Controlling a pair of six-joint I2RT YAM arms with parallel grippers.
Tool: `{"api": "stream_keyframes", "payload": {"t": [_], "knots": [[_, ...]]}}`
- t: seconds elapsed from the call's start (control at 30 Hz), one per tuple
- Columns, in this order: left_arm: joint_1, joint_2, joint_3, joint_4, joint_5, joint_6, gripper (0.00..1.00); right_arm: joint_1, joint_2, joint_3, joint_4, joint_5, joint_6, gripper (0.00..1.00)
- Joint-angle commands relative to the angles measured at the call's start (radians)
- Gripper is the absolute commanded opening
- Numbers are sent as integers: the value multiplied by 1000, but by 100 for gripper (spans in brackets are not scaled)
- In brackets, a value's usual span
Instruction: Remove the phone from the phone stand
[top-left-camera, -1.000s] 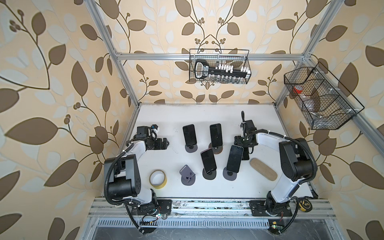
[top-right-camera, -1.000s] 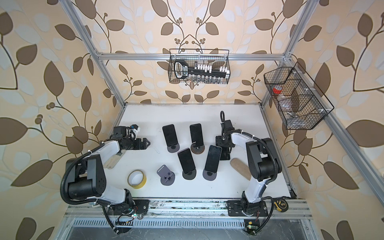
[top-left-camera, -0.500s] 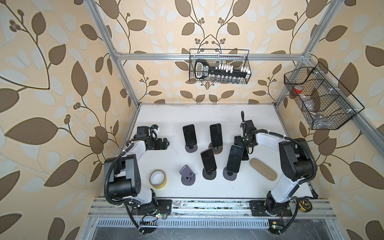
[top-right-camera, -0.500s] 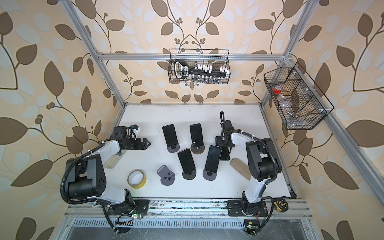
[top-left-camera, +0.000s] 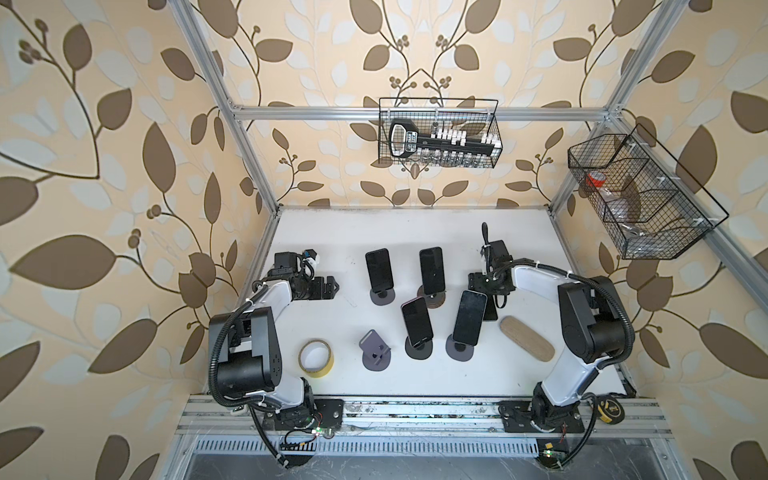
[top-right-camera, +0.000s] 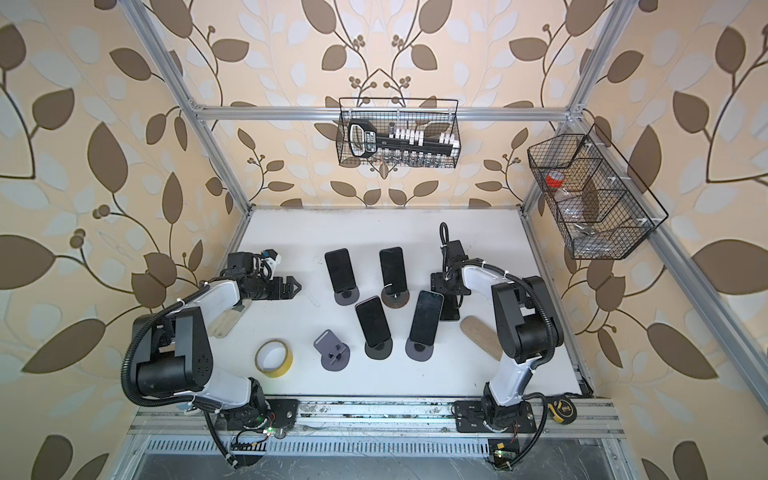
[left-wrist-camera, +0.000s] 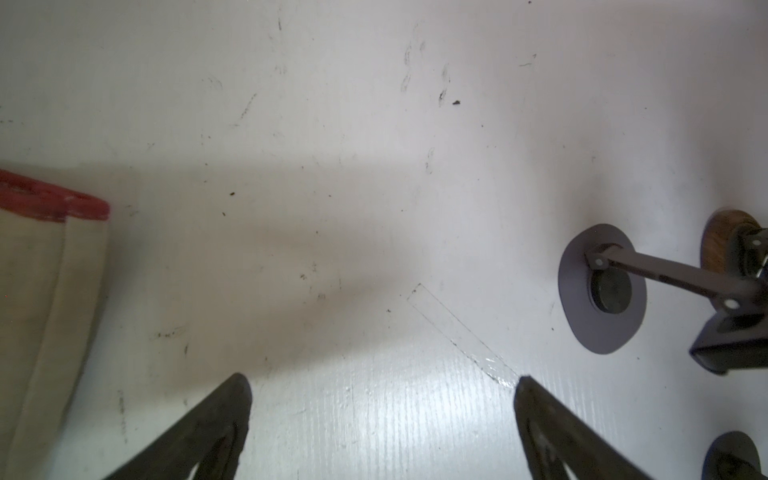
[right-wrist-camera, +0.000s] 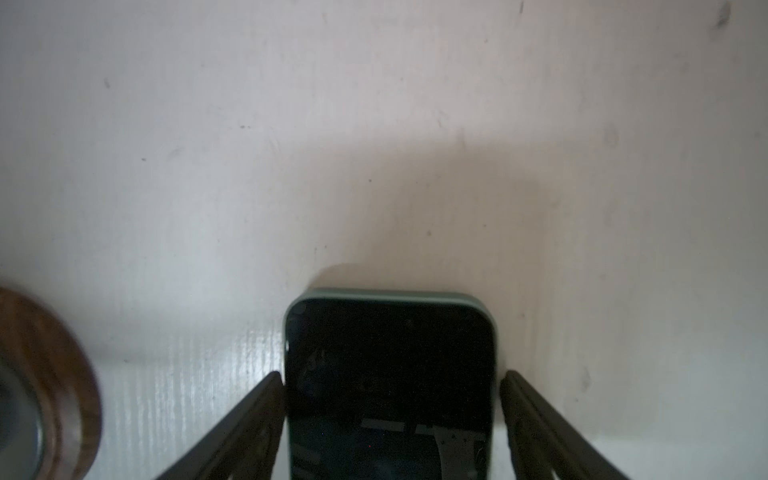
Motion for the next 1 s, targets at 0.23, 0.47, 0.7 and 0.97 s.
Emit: {"api": "stream_keyframes", "payload": {"t": [0.23, 0.47, 0.7, 0.97], "knots": [[14, -37, 22, -6, -9, 37, 99, -12, -125, 125, -83, -6, 12, 84], [12, -124, 42, -70, -4, 137, 99, 2, -255, 198, -118, 24, 24, 85], [13, -176, 192, -404, 99, 312, 99, 105, -447, 209, -66, 27, -31, 88], [11, -176, 501, -1057, 260, 530, 99, 249, -637, 142, 40, 32, -87, 89]]}}
